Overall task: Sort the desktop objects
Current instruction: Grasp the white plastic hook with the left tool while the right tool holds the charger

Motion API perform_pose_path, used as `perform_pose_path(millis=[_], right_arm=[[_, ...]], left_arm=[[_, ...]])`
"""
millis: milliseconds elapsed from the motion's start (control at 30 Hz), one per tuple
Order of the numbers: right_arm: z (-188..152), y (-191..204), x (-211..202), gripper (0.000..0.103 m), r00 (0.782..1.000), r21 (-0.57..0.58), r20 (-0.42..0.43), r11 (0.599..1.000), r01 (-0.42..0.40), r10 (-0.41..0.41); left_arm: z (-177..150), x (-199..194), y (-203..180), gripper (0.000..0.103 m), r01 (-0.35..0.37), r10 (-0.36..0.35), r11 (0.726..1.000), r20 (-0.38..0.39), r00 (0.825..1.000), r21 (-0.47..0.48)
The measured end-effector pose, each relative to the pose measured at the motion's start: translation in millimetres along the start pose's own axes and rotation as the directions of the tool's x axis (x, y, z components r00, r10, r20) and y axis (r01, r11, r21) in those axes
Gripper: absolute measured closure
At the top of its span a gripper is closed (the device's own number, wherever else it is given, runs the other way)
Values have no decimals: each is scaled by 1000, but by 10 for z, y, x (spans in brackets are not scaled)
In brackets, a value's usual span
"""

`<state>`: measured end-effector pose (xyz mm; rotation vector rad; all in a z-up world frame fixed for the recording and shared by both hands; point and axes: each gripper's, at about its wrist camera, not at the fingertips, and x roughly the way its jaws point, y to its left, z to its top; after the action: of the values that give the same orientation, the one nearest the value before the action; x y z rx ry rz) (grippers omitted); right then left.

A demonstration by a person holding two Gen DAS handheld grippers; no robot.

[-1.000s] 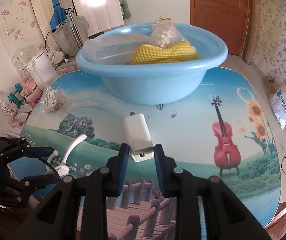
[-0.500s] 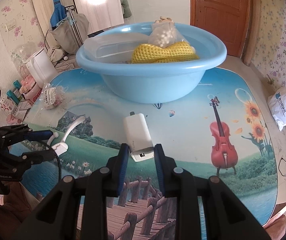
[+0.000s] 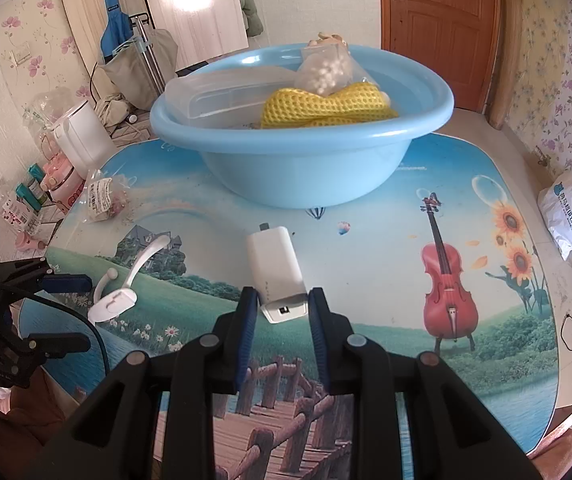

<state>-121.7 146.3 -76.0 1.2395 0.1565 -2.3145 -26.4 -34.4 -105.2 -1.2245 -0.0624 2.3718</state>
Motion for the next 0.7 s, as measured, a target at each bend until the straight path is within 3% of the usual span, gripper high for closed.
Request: perform_pose_path(millis=[367,533,700], right_arm=[[-90,-19,-74,77,1000,-16,6,1000,-10,10],[-143,-10,-126,77,1000,-42,13,999,1,0],[-222,-31,-168,77,1000,-42,16,999,-8,9]], left_arm=[[-5,-23,49,38,-103,104,995,13,995,-14],[79,106,-76,38,-167,167,986,14,986,26],[175,211,-131,41,-178,177,984,28,984,28]])
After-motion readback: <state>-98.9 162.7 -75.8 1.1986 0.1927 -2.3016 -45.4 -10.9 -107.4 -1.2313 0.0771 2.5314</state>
